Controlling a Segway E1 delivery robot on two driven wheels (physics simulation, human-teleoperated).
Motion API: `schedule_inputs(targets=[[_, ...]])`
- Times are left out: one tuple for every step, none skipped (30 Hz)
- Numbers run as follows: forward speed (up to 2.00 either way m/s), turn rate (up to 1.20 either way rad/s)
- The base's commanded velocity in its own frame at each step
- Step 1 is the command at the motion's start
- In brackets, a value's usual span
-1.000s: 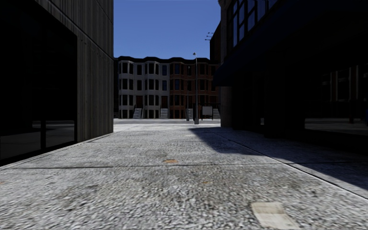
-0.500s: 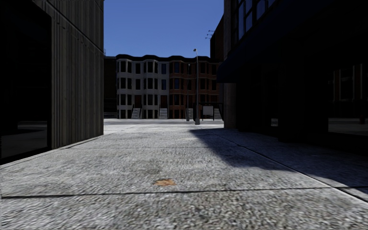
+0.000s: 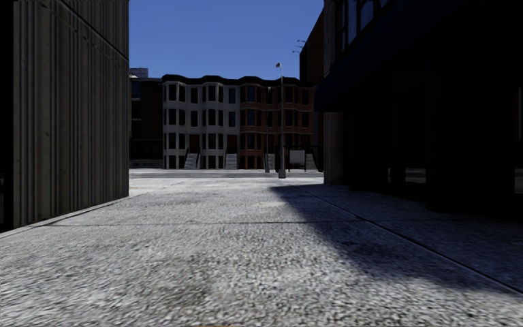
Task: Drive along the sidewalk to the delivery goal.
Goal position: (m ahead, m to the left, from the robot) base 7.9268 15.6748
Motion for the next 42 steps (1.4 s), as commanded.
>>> schedule_inputs(targets=[[2.0, 0.0], [2.0, 0.0], [2.0, 0.0], [2.0, 0.0], [2.0, 0.0], [2.0, 0.0], [2.0, 0.0], [2.0, 0.0], [2.0, 0.0], [2.0, 0.0], [2.0, 0.0], [2.0, 0.0], [2.0, 0.0], [2.0, 0.0], [2.0, 0.0], [2.0, 0.0], [2.0, 0.0], [2.0, 0.0], [2.0, 0.0], [2.0, 0.0], [2.0, 0.0], [2.0, 0.0], [2.0, 0.0], [2.0, 0.0], [2.0, 0.0], [2.0, 0.0], [2.0, 0.0], [2.0, 0.0], [2.0, 0.0], [2.0, 0.0], [2.0, 0.0], [2.0, 0.0], [2.0, 0.0], [2.0, 0.0], [2.0, 0.0], [2.0, 0.0], [2.0, 0.0], [2.0, 0.0], [2.0, 0.0], [2.0, 0.0], [2.0, 0.0], [2.0, 0.0]])
